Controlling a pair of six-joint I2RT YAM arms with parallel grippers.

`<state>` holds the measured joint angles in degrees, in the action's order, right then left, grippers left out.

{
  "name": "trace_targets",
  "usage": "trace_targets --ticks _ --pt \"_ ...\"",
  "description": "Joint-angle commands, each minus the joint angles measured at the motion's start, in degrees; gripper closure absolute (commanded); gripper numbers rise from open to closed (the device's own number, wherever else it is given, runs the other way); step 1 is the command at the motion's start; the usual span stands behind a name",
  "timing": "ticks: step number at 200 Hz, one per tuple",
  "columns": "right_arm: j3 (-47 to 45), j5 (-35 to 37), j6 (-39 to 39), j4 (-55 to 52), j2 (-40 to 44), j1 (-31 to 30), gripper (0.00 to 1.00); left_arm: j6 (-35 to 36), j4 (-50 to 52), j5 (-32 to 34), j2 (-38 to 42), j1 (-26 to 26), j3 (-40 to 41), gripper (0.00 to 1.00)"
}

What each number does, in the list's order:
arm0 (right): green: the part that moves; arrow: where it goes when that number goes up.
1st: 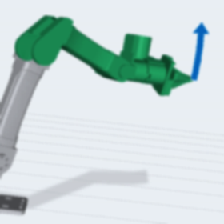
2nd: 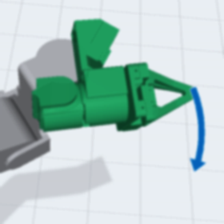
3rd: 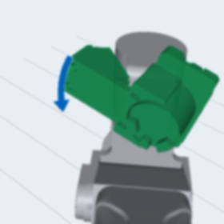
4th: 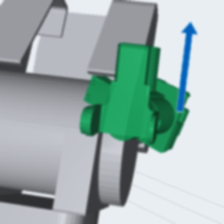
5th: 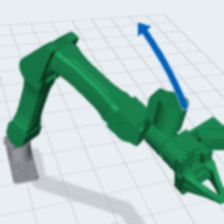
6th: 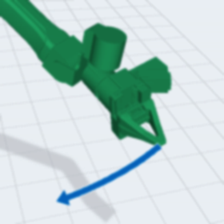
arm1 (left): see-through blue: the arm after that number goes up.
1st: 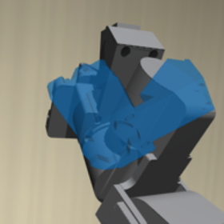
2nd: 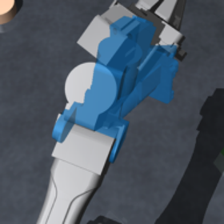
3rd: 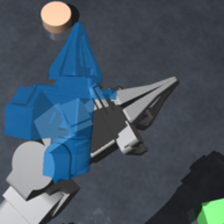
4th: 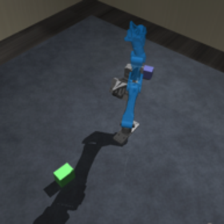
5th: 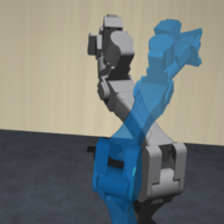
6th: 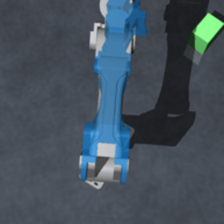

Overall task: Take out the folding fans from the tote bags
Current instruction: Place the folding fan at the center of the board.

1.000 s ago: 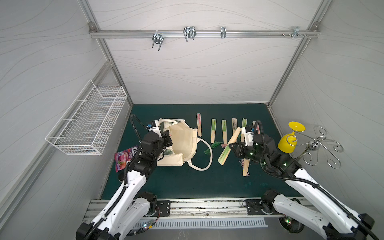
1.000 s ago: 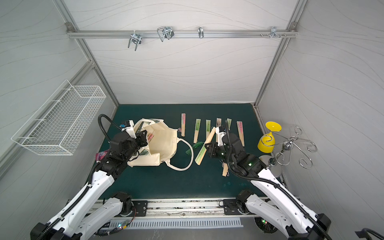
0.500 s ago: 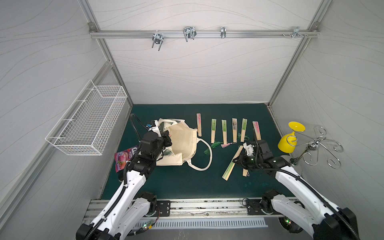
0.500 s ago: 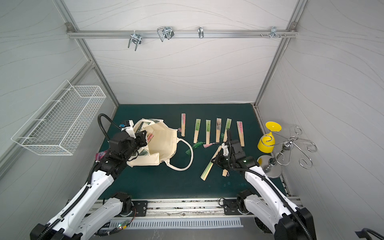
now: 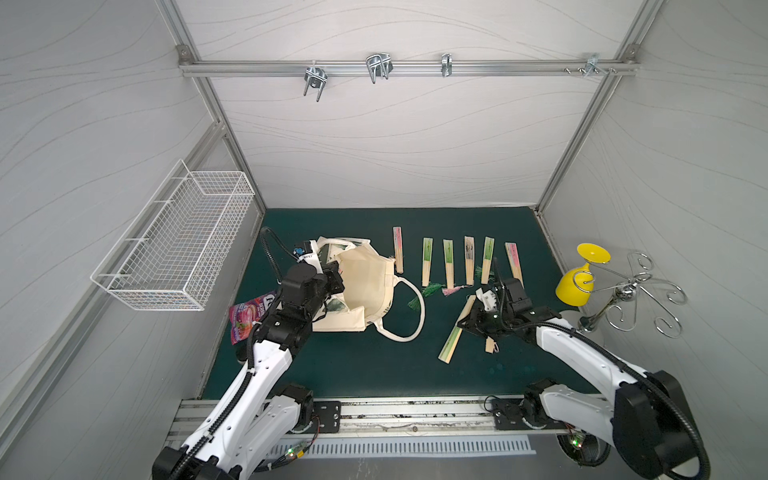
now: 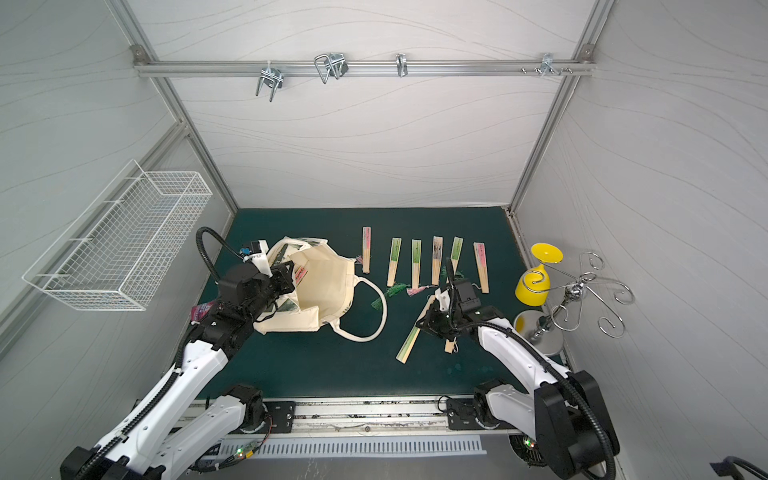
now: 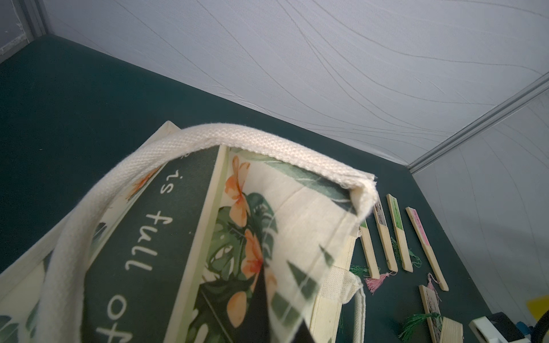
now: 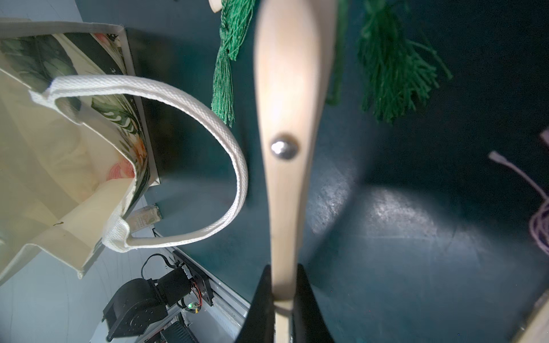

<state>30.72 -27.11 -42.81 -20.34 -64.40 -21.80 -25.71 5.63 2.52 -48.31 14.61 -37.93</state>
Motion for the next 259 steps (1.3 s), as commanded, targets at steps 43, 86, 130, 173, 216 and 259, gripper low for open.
trace_targets --ticks 43,86,130,173,216,259 --pt "-0.9 -0.4 2.6 2.7 -4.8 0.9 1.00 -0.3 -1.5 -0.5 -0.6 -0.5 -2.4 1.00" --pt "-0.9 -1.6 5.3 4.3 -8.7 4.3 1.00 -0.7 -2.0 -1.1 -1.0 -0.6 -2.4 1.00" --pt "-0.6 -1.4 7.0 4.4 -12.0 4.9 0.98 -0.7 -1.7 -1.1 -0.8 -0.6 -2.4 1.00" --pt "0.2 2.4 8.3 0.2 -11.7 5.8 0.88 -0.9 -1.8 -1.3 -1.0 -0.6 -2.5 1.00" --pt "1.2 6.6 8.6 -4.2 -10.3 6.0 0.77 -1.0 -1.8 -1.5 -0.9 -0.6 -2.8 1.00" --pt "2.8 10.2 9.1 -8.8 -8.2 6.0 0.68 -0.9 -1.7 -1.6 -0.9 -0.7 -2.9 1.00"
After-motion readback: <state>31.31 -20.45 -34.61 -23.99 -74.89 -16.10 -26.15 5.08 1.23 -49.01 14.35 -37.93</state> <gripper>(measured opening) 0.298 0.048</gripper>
